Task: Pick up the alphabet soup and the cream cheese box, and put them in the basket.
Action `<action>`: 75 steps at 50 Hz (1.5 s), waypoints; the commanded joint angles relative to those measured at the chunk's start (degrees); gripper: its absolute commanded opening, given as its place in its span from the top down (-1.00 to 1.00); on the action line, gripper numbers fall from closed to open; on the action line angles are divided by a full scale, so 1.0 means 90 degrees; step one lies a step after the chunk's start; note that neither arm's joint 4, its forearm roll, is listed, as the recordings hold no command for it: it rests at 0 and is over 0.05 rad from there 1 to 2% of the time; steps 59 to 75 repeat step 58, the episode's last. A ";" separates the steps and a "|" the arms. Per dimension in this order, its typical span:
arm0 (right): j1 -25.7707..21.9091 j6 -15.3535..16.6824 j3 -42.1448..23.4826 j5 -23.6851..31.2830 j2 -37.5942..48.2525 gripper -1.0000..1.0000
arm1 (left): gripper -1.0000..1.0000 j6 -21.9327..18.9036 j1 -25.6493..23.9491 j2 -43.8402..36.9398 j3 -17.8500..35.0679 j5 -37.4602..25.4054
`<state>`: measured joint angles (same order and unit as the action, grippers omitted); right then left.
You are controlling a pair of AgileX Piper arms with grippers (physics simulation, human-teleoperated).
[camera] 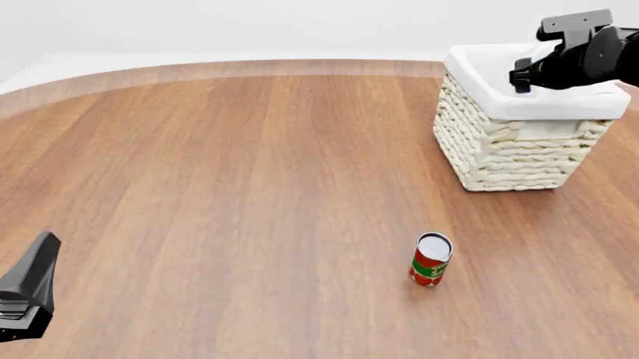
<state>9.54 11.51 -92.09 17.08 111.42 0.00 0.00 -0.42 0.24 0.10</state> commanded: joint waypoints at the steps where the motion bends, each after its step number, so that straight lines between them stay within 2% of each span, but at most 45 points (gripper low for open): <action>1: 0.0007 -0.0118 0.0088 -0.0153 -0.0114 -1.00 | -1.00 0.0000 0.0000 0.0000 0.0000 0.0000; 28: -0.0192 -0.0349 0.0500 -0.0757 -0.0497 -1.00 | -1.00 0.0000 0.0000 0.0000 0.0000 0.0000; 40: -0.0255 -0.0368 0.0943 -0.1378 -0.0876 -1.00 | -1.00 0.0000 0.0000 0.0000 0.0000 0.0000; 55: -0.0379 -0.0407 0.1185 -0.1720 -0.1080 -1.00 | -1.00 0.0000 0.0000 0.0000 0.0000 0.0000; 75: -0.0419 -0.0418 0.1206 -0.1750 -0.1097 -1.00 | -1.00 0.0000 0.0000 0.0000 0.0000 0.0000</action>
